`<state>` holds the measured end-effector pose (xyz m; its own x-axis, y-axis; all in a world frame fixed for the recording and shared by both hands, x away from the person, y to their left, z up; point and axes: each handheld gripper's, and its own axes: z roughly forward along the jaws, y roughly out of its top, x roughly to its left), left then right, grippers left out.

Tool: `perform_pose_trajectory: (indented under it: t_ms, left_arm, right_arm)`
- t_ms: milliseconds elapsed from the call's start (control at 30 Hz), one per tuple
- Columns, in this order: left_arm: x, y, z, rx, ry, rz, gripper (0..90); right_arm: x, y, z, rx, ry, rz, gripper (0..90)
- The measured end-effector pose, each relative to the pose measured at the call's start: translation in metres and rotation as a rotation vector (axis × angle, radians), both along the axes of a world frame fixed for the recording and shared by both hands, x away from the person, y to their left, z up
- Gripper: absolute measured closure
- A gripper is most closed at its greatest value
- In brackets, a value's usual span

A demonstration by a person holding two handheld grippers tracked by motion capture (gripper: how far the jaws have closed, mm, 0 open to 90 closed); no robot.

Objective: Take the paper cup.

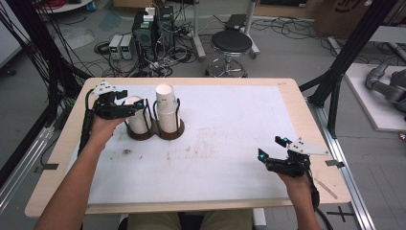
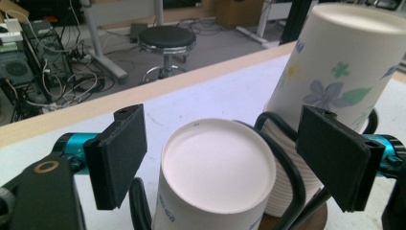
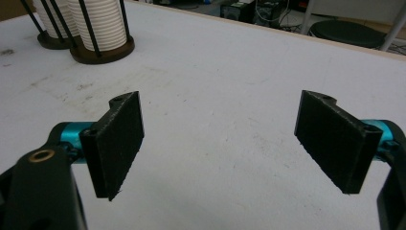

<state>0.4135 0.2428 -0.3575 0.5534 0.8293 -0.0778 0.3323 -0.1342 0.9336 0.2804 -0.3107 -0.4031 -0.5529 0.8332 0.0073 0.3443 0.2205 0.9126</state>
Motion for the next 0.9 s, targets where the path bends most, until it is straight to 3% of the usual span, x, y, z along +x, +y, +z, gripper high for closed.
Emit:
perform_pose_trajectory:
  t_ms: [433, 533, 667, 900]
  left_arm:
    - [0.003, 0.000, -0.009, 0.022, 0.036, 0.023, 29.1]
    - [0.002, 0.000, -0.009, 0.027, 0.031, 0.012, 34.6]
    - [0.002, 0.001, -0.008, 0.024, 0.022, 0.011, 35.2]
    - [-0.001, 0.005, 0.008, -0.019, -0.021, 0.011, 35.8]
  right_arm:
    - [0.000, -0.001, 0.000, 0.001, 0.004, -0.004, 17.7]
    - [0.000, -0.002, 0.000, -0.001, -0.001, -0.003, 17.7]
    - [0.000, -0.001, 0.000, 0.001, 0.004, -0.003, 17.7]
    - [0.001, -0.001, -0.001, -0.002, 0.004, -0.002, 17.7]
